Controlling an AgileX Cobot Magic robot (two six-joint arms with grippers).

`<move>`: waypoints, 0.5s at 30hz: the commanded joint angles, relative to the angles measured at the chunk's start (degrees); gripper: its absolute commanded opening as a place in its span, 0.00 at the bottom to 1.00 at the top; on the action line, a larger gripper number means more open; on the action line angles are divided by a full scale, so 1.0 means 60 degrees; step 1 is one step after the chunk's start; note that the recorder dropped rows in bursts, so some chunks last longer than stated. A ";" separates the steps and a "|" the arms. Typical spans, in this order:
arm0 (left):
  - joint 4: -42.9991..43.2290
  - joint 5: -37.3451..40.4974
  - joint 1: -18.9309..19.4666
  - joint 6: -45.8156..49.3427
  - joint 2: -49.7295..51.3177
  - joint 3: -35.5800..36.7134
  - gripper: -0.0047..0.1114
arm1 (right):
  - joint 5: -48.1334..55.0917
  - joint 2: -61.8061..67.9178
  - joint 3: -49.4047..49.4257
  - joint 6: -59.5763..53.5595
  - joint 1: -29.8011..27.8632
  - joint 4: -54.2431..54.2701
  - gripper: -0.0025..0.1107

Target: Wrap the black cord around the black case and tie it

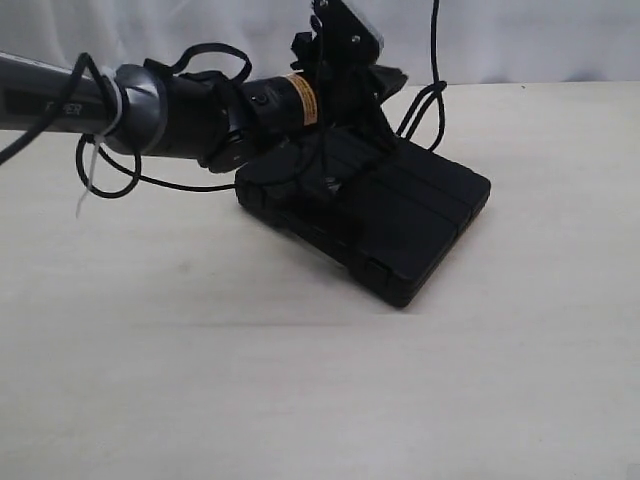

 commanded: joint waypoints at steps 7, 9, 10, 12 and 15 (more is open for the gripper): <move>-0.2513 -0.1293 0.0028 0.1783 0.1575 -0.0484 0.04 | 0.0859 -0.0365 0.0010 -0.2093 0.0027 0.3341 0.06; -0.2170 -0.1430 -0.0095 0.1567 0.1592 -0.0599 0.04 | 0.0952 -0.0380 0.0010 -0.2612 0.0116 0.3885 0.06; -0.2020 -0.1453 -0.0142 0.1508 0.1592 -0.0675 0.04 | 0.0975 -0.0380 0.0010 -0.2704 0.0147 0.3988 0.06; -0.1444 -0.1289 -0.0302 0.1396 0.1592 -0.0806 0.04 | 0.1042 -0.0380 0.0010 -0.2773 0.0230 0.3988 0.06; -0.0343 -0.0041 -0.0640 0.1348 0.1592 -0.1037 0.04 | 0.1017 -0.0380 0.0010 -0.2818 0.0267 0.4056 0.06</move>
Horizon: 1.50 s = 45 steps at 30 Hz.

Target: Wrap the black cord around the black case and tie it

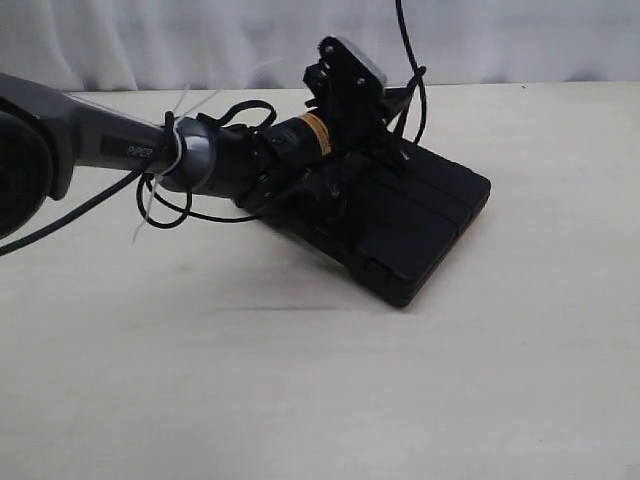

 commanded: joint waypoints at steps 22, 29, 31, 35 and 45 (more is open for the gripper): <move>-0.3022 0.1817 -0.0117 0.3458 -0.1103 -0.0277 0.04 | -0.0093 -0.0124 0.0010 -0.0135 -0.0015 -0.0572 0.06; -0.1255 0.1058 -0.0235 0.3005 0.0075 -0.0847 0.04 | -0.0031 -0.0124 0.0010 -0.0135 0.0003 -0.0471 0.06; -0.1255 0.1281 -0.0328 0.3005 0.0211 -0.1050 0.04 | -0.0031 -0.0124 0.0010 -0.0104 0.0003 -0.0472 0.06; -0.0362 0.2773 -0.0331 0.2943 0.0478 -0.1341 0.04 | -0.0069 -0.0124 0.0010 -0.0111 0.0003 -0.0472 0.06; 0.0530 0.4056 -0.0670 0.2802 0.0630 -0.1341 0.04 | -0.0911 -0.0124 0.0010 0.0344 -0.0588 -0.0501 0.06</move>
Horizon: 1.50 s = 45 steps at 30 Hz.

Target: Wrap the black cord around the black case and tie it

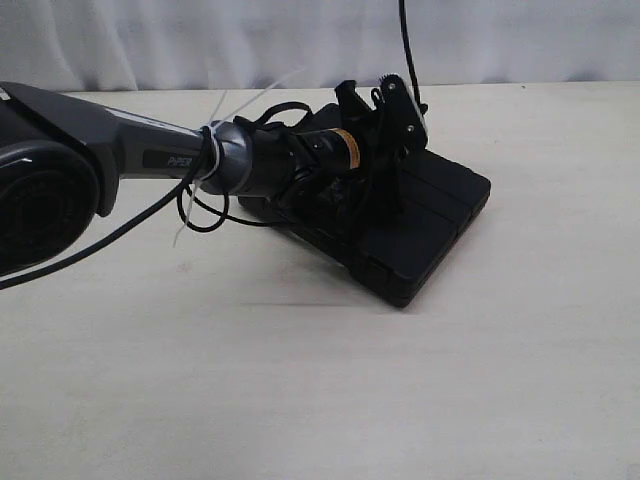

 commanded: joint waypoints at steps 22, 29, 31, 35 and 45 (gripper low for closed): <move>0.0405 0.2642 -0.0216 -0.0704 -0.1101 -0.0008 0.04 | -0.0393 0.0898 0.2147 0.2694 -0.3762 -0.3966 0.06; 0.0405 0.2516 -0.0216 -0.0937 -0.1276 -0.0008 0.04 | -0.1304 0.1362 0.3073 0.2724 -0.4774 -0.4031 0.06; 0.0405 0.2437 -0.0216 -0.0956 -0.1276 -0.0008 0.04 | -0.1302 0.1597 0.3114 0.2773 -0.4932 -0.4012 0.06; 0.0441 0.2104 -0.0334 -0.1144 -0.1256 -0.0008 0.04 | -0.1217 0.1925 0.3114 0.2773 -0.4978 -0.3970 0.06; 0.0478 0.2530 -0.0532 -0.1061 -0.1256 -0.0008 0.04 | -0.1653 0.1729 0.3114 0.2743 -0.4931 -0.3483 0.15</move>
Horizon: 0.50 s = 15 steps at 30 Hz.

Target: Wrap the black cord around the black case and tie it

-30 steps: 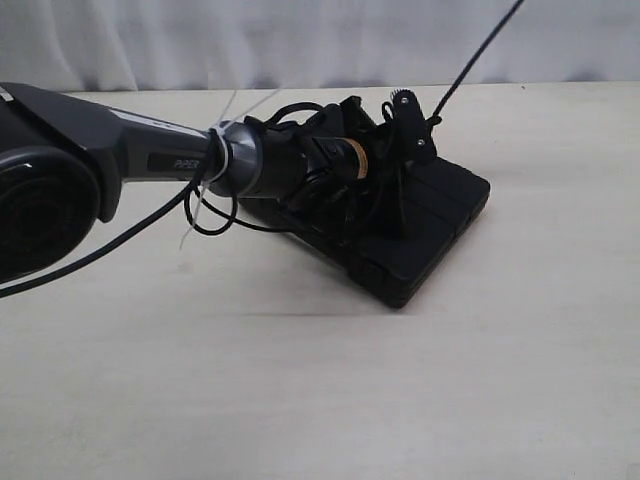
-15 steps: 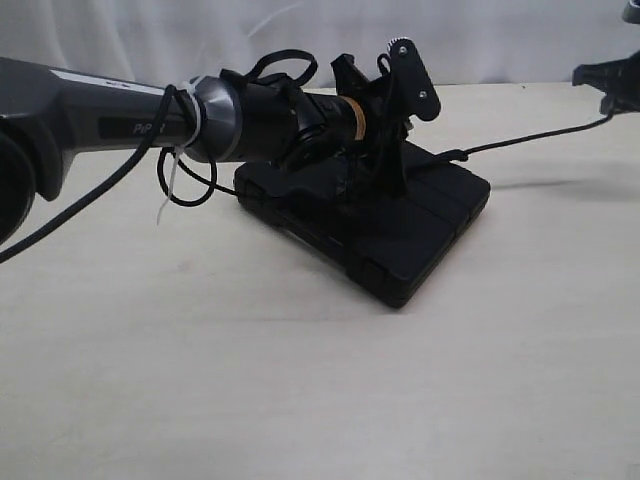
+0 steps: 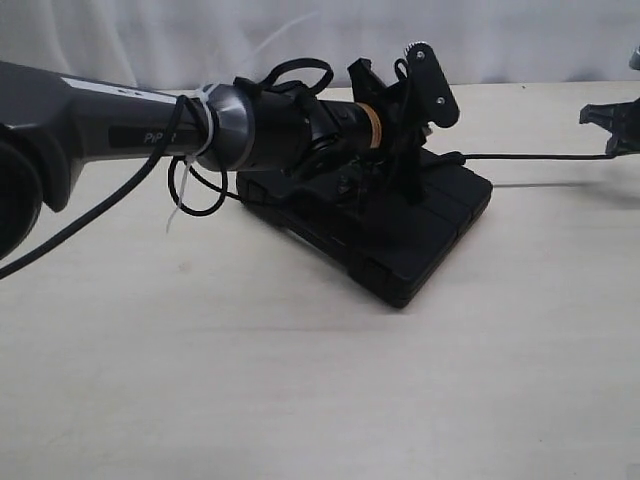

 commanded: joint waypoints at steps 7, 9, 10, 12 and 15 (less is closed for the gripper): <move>-0.0080 0.0468 0.0141 -0.0179 -0.0334 0.0014 0.04 | 0.0061 -0.1459 -0.0042 -0.0493 -0.0052 0.1148 0.60; -0.0175 0.0648 0.0210 -0.0214 -0.0573 0.0014 0.04 | 0.0344 -0.1831 -0.0042 -0.0493 -0.0052 0.1171 0.62; -0.0296 0.0758 0.0266 -0.0214 -0.0727 0.0014 0.04 | 0.0533 -0.2035 -0.0042 -0.0493 -0.0052 0.1187 0.61; -0.0468 0.0774 0.0368 -0.0214 -0.1086 0.0207 0.04 | 0.0951 -0.2477 -0.0042 -0.0449 -0.0052 0.1187 0.58; -0.0634 0.0277 0.0550 -0.0231 -0.1840 0.0985 0.04 | 0.1217 -0.3248 0.0130 -0.0473 -0.0052 0.1187 0.43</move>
